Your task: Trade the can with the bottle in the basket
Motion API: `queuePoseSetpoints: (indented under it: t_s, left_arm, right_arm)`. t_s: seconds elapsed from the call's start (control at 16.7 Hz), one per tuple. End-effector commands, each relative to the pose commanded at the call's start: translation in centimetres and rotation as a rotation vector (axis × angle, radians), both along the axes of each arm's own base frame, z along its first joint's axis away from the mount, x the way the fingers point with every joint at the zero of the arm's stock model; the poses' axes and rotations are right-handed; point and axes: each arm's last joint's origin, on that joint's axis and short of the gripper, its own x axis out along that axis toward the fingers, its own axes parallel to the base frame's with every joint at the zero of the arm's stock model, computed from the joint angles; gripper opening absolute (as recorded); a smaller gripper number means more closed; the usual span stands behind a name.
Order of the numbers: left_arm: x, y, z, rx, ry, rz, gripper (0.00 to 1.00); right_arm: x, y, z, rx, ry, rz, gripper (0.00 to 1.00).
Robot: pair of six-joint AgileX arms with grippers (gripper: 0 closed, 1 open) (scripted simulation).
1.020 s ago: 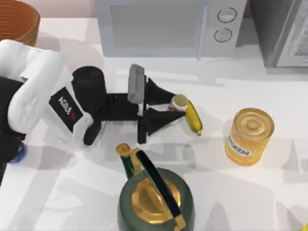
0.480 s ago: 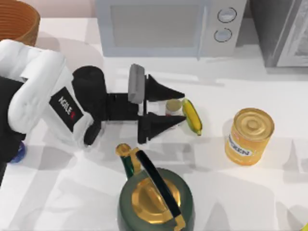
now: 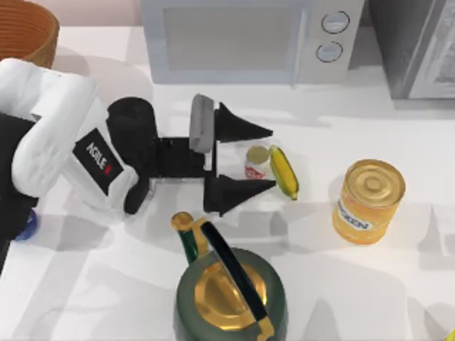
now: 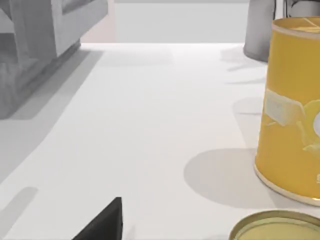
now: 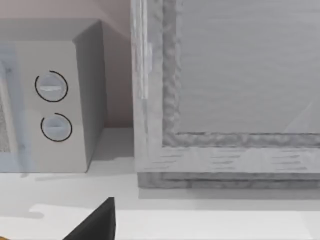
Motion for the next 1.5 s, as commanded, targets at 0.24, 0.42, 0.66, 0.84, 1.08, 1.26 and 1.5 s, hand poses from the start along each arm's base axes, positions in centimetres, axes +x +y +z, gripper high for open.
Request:
queuePoseSetpoints:
  t_s: [0.24, 0.42, 0.66, 0.84, 1.08, 1.26, 1.5]
  left_arm:
    - [0.0, 0.3, 0.2, 0.002, 0.004, 0.015, 1.00]
    - [-0.6, 1.2, 2.1, 0.014, 0.031, 0.105, 1.00]
    - [-2.9, 3.4, 7.5, 0.039, 0.064, 0.316, 1.00]
    - [-6.4, 5.9, 13.2, 0.046, 0.060, 0.512, 1.00]
    - [-13.6, 9.9, 19.2, 0.033, 0.026, 0.786, 1.00]
    - [-19.6, 12.9, 20.6, 0.016, 0.000, 0.992, 1.00]
    - [-25.6, 15.7, 19.1, -0.007, -0.023, 1.248, 1.00]
  right_arm:
    - [0.0, 0.0, 0.0, 0.000, 0.000, 0.000, 1.00]
    - [0.0, 0.0, 0.0, 0.000, 0.000, 0.000, 1.00]
    - [0.0, 0.0, 0.0, 0.000, 0.000, 0.000, 1.00]
    - [0.0, 0.0, 0.0, 0.000, 0.000, 0.000, 1.00]
    - [0.0, 0.0, 0.0, 0.000, 0.000, 0.000, 1.00]
    - [0.0, 0.0, 0.0, 0.000, 0.000, 0.000, 1.00]
    - [0.0, 0.0, 0.0, 0.000, 0.000, 0.000, 1.00]
